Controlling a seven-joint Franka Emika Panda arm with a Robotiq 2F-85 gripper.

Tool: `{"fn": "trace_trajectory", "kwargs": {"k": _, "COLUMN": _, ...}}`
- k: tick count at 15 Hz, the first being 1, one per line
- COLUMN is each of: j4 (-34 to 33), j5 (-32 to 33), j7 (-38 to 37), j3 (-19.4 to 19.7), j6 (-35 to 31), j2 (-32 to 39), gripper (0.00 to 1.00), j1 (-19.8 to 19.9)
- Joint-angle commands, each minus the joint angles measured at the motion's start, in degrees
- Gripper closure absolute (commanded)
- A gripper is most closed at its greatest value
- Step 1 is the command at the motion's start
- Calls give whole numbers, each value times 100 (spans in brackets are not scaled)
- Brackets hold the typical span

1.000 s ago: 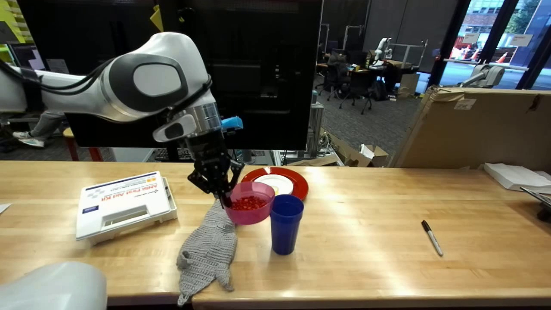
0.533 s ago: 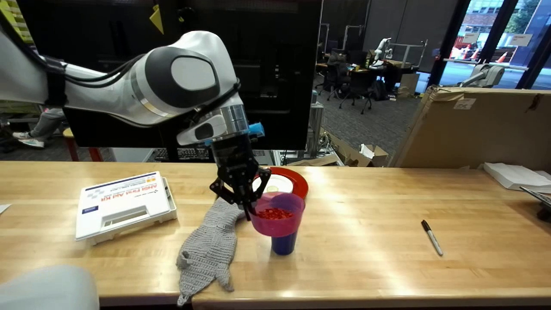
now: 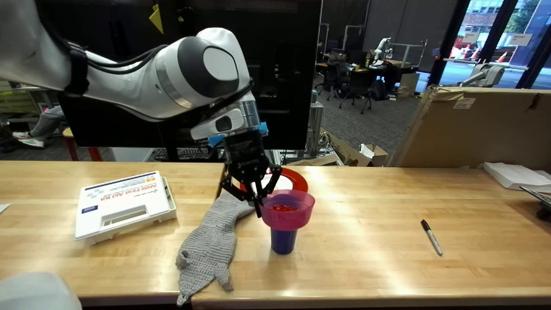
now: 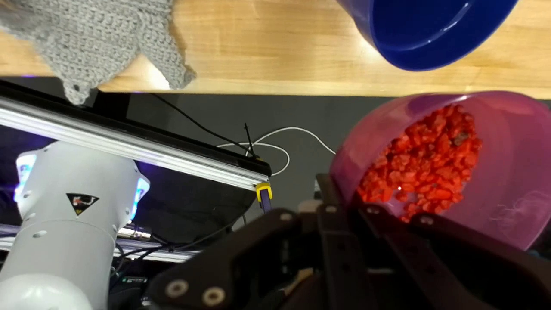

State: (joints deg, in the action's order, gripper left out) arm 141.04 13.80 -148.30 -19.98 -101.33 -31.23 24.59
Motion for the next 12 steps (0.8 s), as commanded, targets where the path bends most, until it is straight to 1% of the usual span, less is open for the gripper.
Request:
{"fn": "trace_trajectory", "kwargs": {"k": 1, "j4": -409, "j5": 572, "j7": -223, "j3": 389, "j6": 751, "j2": 361, "gripper": 99, "j1": -691}}
{"fn": "trace_trajectory", "kwargs": {"k": 3, "j4": -523, "j5": 810, "j7": -145, "j3": 557, "j6": 1086, "j2": 441, "gripper": 99, "j1": -950}}
{"fn": "trace_trajectory", "kwargs": {"k": 6, "j4": -657, "j5": 937, "j7": -24, "j3": 781, "j6": 1369, "j2": 544, "gripper": 99, "j1": -1287}}
{"fn": "trace_trajectory", "kwargs": {"k": 9, "j4": -762, "j5": 974, "j7": 39, "j3": 878, "j6": 1505, "j2": 729, "gripper": 99, "j1": -1564}}
{"fn": "trace_trajectory", "kwargs": {"k": 12, "j4": -769, "j5": 974, "j7": 62, "j3": 952, "j6": 1588, "j2": 886, "gripper": 99, "j1": -1734}}
